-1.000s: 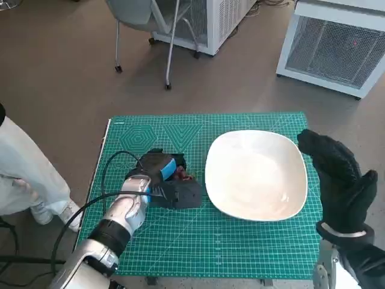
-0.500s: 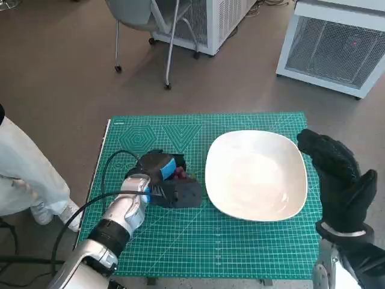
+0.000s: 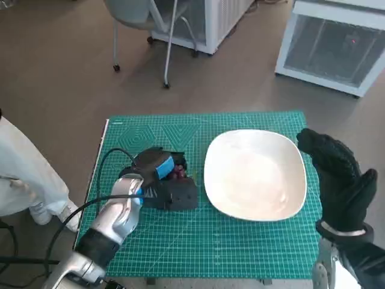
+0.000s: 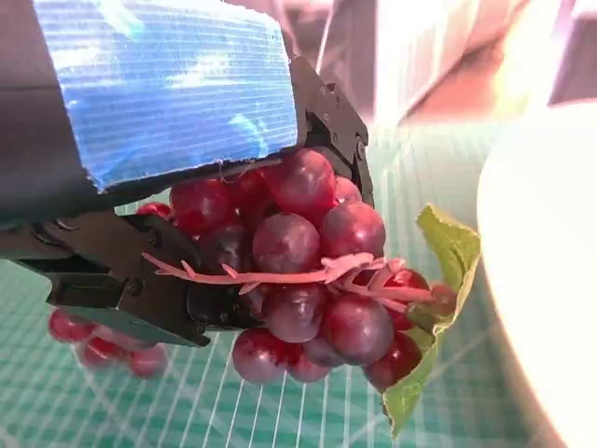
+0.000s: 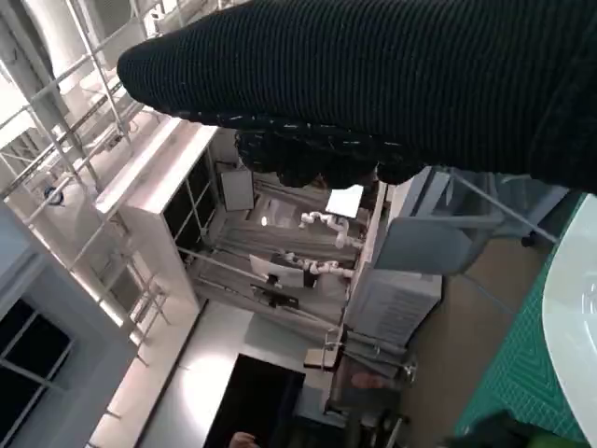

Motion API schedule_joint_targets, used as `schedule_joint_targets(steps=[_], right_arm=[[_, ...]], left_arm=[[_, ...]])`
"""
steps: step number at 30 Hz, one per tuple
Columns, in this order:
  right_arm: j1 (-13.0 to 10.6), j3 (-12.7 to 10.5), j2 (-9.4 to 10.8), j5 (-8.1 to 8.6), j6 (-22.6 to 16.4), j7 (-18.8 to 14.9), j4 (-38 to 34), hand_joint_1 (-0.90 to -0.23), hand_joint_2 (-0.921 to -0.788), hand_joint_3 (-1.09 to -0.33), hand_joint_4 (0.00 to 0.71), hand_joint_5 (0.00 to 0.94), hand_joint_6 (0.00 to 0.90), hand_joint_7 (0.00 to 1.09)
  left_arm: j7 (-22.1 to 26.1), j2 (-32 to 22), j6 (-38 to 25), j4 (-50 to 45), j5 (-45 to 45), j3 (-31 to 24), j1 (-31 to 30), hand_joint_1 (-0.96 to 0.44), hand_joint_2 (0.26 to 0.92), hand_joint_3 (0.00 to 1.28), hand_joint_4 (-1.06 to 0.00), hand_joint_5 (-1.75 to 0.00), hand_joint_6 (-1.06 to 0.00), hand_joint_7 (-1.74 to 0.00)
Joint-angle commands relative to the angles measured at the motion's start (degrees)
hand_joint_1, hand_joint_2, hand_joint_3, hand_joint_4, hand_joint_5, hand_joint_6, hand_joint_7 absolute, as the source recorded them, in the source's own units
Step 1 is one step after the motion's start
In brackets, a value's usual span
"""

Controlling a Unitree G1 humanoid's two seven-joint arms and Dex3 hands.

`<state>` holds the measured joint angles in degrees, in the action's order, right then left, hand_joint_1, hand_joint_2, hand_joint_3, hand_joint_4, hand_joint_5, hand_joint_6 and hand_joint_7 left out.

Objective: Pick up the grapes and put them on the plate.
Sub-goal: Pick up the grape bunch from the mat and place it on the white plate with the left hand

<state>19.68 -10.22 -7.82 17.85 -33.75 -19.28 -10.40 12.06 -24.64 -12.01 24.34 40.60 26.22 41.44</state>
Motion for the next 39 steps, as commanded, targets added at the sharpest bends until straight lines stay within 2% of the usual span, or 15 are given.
schedule_joint_targets(steps=[1,3,11,18,30,39], right_arm=[[-0.25,0.06,0.21,-0.03,0.14,-0.18,-0.98,-0.526,-0.921,-0.543,0.466,0.000,0.132,0.57],[-0.19,0.06,0.22,-0.06,0.06,-0.19,-1.06,-0.526,-0.921,-0.543,0.465,0.000,0.132,0.57],[-0.04,0.12,0.23,0.05,-0.20,-0.31,-1.25,-0.527,-0.921,-0.542,0.463,0.000,0.132,0.57],[-0.14,0.21,0.32,0.05,-0.47,-0.27,-1.23,-0.526,-0.921,-0.542,0.463,0.000,0.132,0.57],[-0.33,0.06,0.22,0.03,-0.89,-0.20,-1.42,-0.524,-0.921,-0.542,0.462,0.001,0.131,0.57],[-0.43,0.06,0.14,-0.10,-1.05,-0.27,-1.52,-0.524,-0.921,-0.542,0.462,0.001,0.131,0.57]], left_arm=[[-0.36,-1.97,-0.02,-8.10,0.98,-2.09,-2.60,0.01,0.910,0.16,-0.51,-1.50,-0.68,-0.96],[-0.56,-2.43,-0.19,-11.35,1.42,-2.86,-3.36,0.01,0.913,0.15,-0.54,-1.43,-0.66,-1.02],[-0.68,-3.18,-0.16,-21.07,2.90,-5.57,-6.04,0.00,0.919,0.08,-0.66,-1.26,-0.64,-1.08],[-1.69,-2.98,1.12,-23.37,3.22,-6.78,-7.08,0.00,0.920,0.06,-0.72,-1.16,-0.63,-1.13],[-0.59,-2.10,2.62,-22.20,2.85,-6.38,-5.42,0.00,0.921,0.08,-0.71,-1.16,-0.59,-1.18],[2.95,2.73,0.21,-24.19,5.88,-2.43,-2.77,0.00,0.921,0.10,-0.64,-1.28,-0.61,-1.11]])
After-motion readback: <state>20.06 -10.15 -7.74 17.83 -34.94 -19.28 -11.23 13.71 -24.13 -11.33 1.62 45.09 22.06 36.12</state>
